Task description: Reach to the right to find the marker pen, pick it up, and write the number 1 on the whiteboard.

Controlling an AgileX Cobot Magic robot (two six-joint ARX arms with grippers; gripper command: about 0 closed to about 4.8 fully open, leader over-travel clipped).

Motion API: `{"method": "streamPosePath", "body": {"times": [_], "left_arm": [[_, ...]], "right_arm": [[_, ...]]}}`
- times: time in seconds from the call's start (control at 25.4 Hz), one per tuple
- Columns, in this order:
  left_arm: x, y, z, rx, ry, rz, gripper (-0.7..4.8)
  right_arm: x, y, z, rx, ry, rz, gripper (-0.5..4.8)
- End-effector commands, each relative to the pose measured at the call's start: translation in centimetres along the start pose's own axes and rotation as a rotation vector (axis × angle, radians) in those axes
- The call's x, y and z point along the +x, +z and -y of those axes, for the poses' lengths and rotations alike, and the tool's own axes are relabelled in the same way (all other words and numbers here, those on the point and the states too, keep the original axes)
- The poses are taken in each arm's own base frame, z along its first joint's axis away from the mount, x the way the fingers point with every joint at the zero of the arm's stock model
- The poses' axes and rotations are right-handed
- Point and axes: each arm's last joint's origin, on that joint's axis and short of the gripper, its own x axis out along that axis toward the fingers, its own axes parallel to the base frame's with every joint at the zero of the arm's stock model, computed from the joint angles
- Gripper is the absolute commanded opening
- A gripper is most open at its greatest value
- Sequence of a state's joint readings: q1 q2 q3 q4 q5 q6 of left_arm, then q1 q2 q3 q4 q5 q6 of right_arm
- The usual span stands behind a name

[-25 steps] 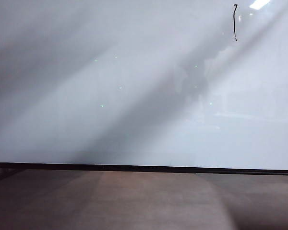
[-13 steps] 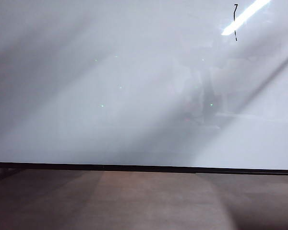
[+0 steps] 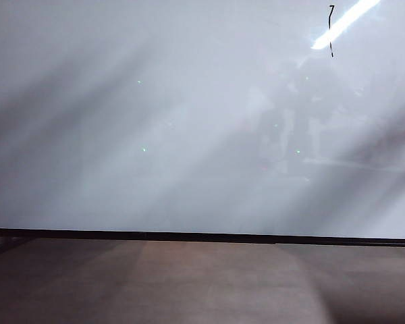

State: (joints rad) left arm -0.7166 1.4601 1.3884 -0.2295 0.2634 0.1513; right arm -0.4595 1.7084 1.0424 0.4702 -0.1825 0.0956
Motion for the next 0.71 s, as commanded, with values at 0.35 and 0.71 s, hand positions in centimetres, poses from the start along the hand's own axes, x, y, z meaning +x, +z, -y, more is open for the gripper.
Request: {"method": "streamPosePath", "body": {"times": [0.35,0.71], "left_arm": [[3.8,-1.8,-0.4,-0.003,-0.078,-0.022,-0.05],[3.8,-2.1,-0.4,-0.012,-0.081,-0.050,-0.05]], "right_arm": [[5.2,-2.8,-0.7,-0.133,0.093,-0.013,-0.06],[8.0,-3.2,-1.5,-0.183,0.105,-0.061,-0.06]]}}
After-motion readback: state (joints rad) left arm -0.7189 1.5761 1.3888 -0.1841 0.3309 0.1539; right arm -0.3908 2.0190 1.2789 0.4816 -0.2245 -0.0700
